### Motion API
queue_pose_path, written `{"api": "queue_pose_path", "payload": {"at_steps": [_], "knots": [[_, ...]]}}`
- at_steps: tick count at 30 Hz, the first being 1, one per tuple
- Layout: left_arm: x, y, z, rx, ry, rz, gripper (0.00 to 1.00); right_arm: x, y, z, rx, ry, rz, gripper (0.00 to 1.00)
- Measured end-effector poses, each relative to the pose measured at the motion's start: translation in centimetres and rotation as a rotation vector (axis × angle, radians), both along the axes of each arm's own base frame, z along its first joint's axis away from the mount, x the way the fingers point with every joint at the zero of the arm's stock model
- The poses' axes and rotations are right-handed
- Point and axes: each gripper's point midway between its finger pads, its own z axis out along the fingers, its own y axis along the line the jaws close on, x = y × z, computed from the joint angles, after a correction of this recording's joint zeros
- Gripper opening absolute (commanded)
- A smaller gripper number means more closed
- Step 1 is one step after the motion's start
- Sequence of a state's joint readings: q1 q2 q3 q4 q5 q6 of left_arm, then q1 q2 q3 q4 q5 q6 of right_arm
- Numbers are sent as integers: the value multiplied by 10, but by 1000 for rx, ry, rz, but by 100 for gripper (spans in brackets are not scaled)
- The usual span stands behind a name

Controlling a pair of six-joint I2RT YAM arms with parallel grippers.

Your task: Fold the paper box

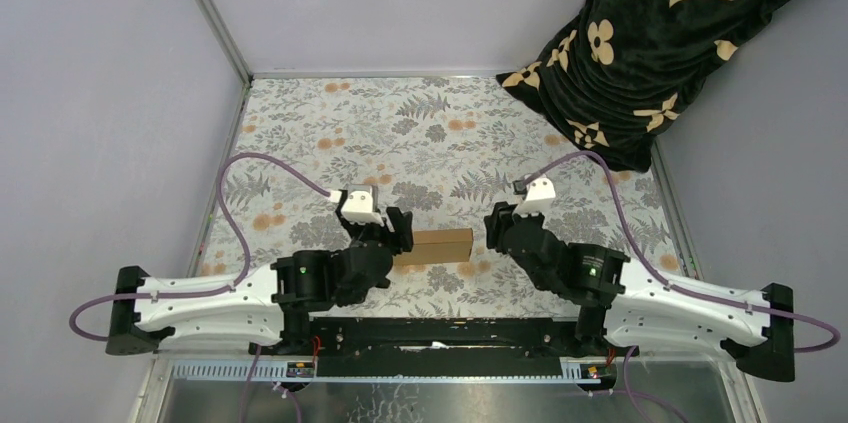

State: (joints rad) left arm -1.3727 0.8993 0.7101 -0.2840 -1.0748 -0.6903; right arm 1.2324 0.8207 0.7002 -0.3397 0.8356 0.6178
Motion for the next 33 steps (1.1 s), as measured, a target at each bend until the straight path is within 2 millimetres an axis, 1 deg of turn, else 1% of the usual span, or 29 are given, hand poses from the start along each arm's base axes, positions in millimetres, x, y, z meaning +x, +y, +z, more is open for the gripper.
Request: {"api": "queue_pose_path", "payload": {"at_steps": [2,4,6,8,10,12,14,17,19,21,24,28,30,32,33], "knots": [[2,9,-2,6,14,12,68,5,1,-8,-34,31,10,54],[4,15,-7,16,29,24,65,10,7,-18,-82,83,38,56],[6,17,-15,29,49,27,54,15,20,-22,-125,129,79,58],[5,17,-21,39,67,16,46,20,37,-22,-161,160,122,58],[2,13,-25,35,87,-11,42,26,57,-16,-182,175,170,58],[-3,10,-27,26,106,-41,40,35,73,-9,-189,182,209,59],[-10,9,-28,6,125,-74,41,40,76,-7,-194,188,221,59],[-26,3,-28,-37,163,-145,44,56,81,-6,-196,206,233,59],[-37,-3,-31,-54,196,-189,45,65,83,-11,-202,231,242,59],[-53,-8,-37,-55,231,-237,46,73,85,-18,-211,255,254,60],[-83,-12,-38,-80,272,-330,46,77,91,-25,-211,292,285,60],[-107,-15,-38,-128,320,-395,46,81,104,-31,-186,340,345,59],[-117,-19,-50,-121,352,-406,48,82,111,-35,-176,362,376,59],[-131,-21,-73,-96,391,-413,49,81,118,-40,-172,386,404,59],[-137,-20,-89,-78,408,-409,50,79,121,-44,-171,402,419,59]]}}
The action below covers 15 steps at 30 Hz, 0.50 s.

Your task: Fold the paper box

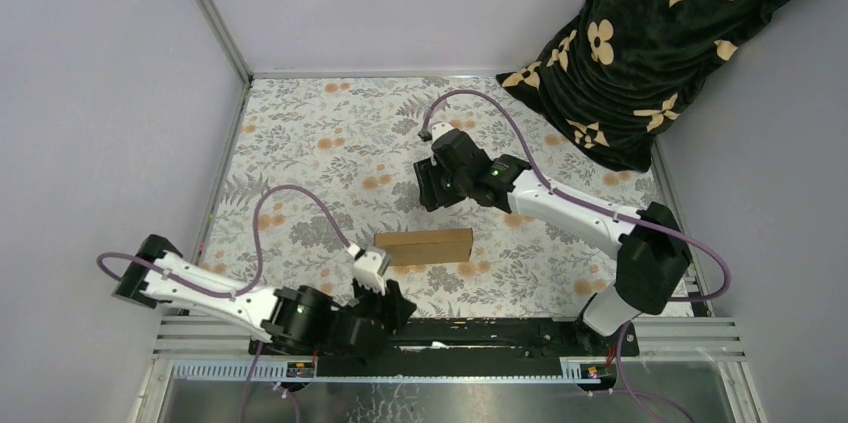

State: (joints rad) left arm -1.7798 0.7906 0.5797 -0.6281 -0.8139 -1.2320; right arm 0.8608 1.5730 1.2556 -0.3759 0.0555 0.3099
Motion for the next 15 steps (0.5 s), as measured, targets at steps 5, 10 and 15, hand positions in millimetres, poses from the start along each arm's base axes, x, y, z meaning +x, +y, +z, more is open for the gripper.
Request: {"api": "queue_pose_path", "payload": {"at_steps": [5,10,15], "knots": [[-5,17,-56,79,27,71,52,-10,9,-16,5,72,53,58],[8,21,-68,68,-10,171,55,-14,14,-21,13,98,75,58],[23,21,-72,36,-88,253,60,-17,15,-33,12,120,84,57]]}}
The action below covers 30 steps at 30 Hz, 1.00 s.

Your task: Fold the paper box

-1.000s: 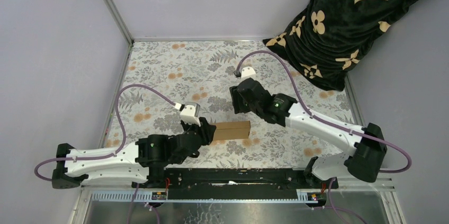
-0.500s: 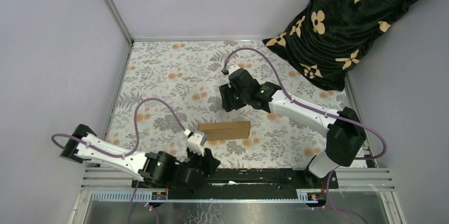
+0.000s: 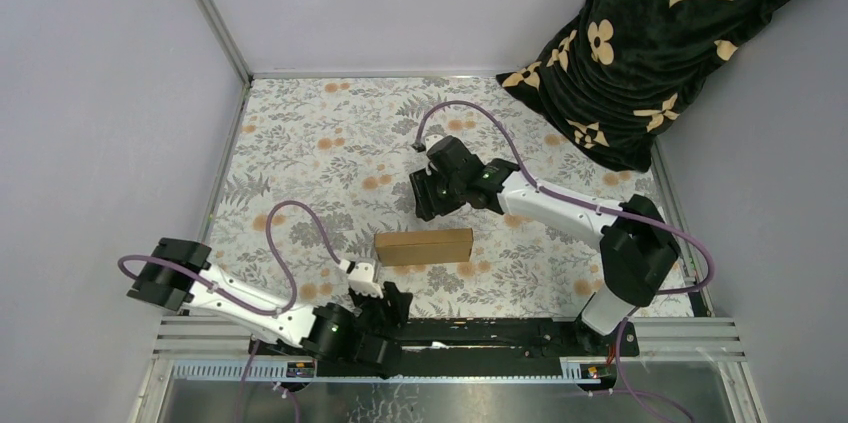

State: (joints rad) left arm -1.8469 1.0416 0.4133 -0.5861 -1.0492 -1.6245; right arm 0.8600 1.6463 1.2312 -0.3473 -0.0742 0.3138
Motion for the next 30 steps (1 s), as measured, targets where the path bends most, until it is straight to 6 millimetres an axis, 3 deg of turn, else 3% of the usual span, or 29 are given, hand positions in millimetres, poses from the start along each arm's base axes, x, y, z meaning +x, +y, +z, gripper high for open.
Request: {"api": "queue_pose_path", "payload": {"at_steps": [6,13,17,25,30], "knots": [[13,-3,-12,48,-96,60,70,-7,-9,-21,-26,39,-9,56],[28,-14,-28,61,-107,142,72,-23,-17,-40,-27,93,-5,54],[41,-21,-30,23,-99,193,73,-30,-19,-34,5,93,3,52],[55,-33,-43,8,-126,233,74,-40,-18,-5,103,54,32,50],[58,-48,-45,-12,-146,241,74,-53,-18,-5,110,52,56,49]]}}
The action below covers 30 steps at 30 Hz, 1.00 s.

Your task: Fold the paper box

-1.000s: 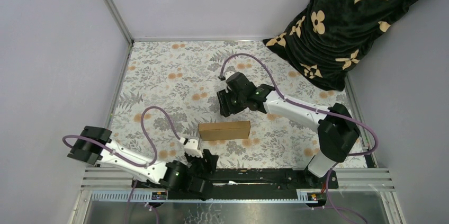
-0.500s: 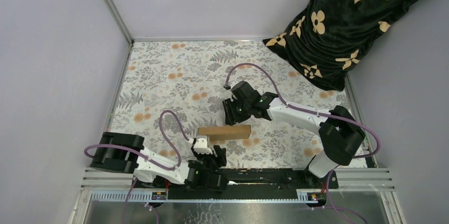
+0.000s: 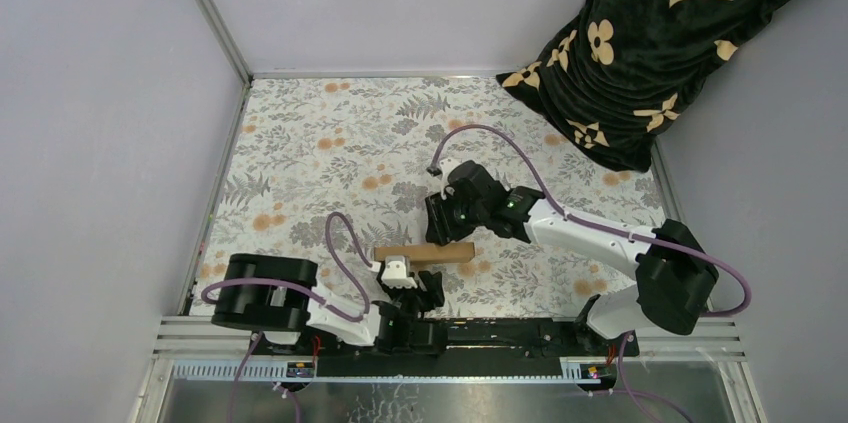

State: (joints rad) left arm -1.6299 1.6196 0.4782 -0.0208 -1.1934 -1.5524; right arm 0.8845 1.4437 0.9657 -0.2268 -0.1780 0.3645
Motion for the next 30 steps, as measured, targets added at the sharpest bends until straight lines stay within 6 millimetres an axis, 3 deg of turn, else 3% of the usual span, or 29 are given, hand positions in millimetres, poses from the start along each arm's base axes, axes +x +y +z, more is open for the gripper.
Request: {"api": "queue_pose_path", "payload": {"at_steps": [9,12,20,30], "knots": [[-5,-9,0,-42,-23,2,75,-36,6,-7,-8,23,58,49],[-5,-14,0,-44,-35,8,76,-39,4,-4,-3,12,49,50],[13,-28,2,-134,-42,53,76,-26,-4,-9,-41,-33,-9,52],[36,-53,4,-233,-24,61,75,10,-14,-30,-78,-42,-95,52]]}}
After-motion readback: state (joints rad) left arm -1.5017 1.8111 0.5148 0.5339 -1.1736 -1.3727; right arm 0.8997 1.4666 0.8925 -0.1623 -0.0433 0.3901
